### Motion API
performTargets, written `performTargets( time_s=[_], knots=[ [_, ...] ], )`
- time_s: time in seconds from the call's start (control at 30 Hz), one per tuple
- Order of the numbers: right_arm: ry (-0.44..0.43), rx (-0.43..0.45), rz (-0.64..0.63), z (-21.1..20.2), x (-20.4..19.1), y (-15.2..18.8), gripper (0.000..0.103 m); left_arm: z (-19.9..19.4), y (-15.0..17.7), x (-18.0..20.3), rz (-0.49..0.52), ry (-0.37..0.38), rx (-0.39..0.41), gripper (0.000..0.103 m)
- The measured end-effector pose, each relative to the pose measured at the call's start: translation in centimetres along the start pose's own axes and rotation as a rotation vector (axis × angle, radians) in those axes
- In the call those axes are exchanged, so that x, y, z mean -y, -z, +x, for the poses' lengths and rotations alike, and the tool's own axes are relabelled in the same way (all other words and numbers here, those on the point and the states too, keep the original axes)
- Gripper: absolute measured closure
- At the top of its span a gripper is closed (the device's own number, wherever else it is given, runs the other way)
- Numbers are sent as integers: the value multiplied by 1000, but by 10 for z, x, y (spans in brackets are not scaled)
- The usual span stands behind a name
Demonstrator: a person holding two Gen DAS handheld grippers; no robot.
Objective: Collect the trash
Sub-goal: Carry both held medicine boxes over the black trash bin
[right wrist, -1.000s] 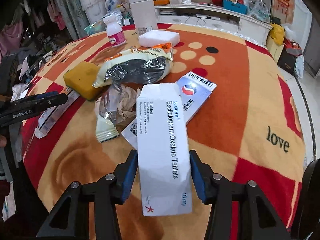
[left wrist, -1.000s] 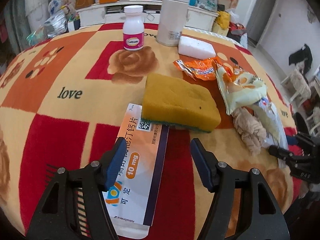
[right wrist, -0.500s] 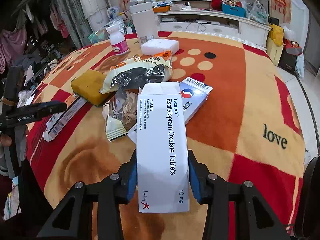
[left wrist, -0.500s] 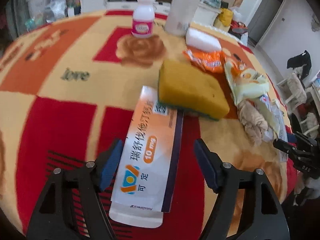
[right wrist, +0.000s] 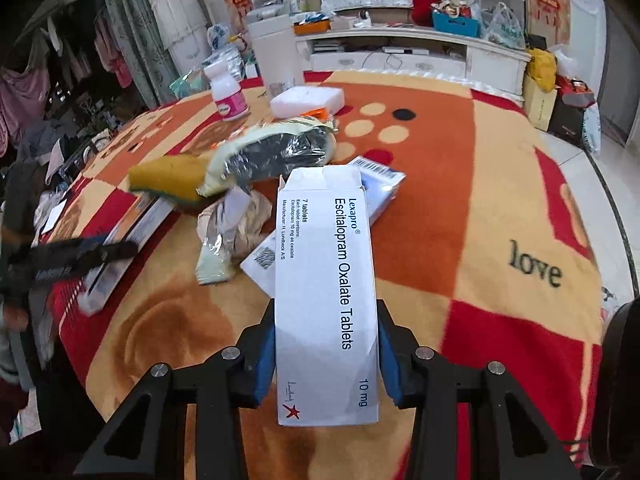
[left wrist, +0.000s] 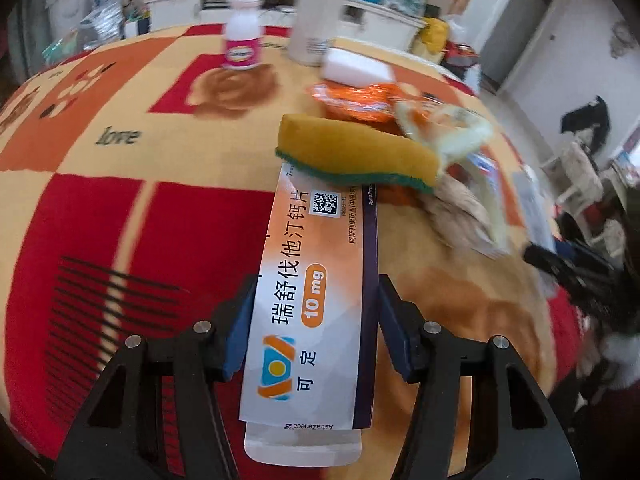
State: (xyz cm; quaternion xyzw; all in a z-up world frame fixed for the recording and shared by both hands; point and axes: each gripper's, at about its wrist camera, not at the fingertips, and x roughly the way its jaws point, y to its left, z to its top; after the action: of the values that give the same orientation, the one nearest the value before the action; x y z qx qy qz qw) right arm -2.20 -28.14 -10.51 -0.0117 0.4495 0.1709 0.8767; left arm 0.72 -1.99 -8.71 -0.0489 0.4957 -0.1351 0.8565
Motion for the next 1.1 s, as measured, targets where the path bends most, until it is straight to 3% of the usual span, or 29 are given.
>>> performTargets(
  time_s=[0.43, 1.1],
  knots=[
    [76, 38, 73, -33, 42, 16, 61, -13, 8, 111, 156, 173, 14, 47],
    [218, 80, 255, -82, 143, 48, 61, 22, -34, 222, 287, 260, 42, 47]
  ],
)
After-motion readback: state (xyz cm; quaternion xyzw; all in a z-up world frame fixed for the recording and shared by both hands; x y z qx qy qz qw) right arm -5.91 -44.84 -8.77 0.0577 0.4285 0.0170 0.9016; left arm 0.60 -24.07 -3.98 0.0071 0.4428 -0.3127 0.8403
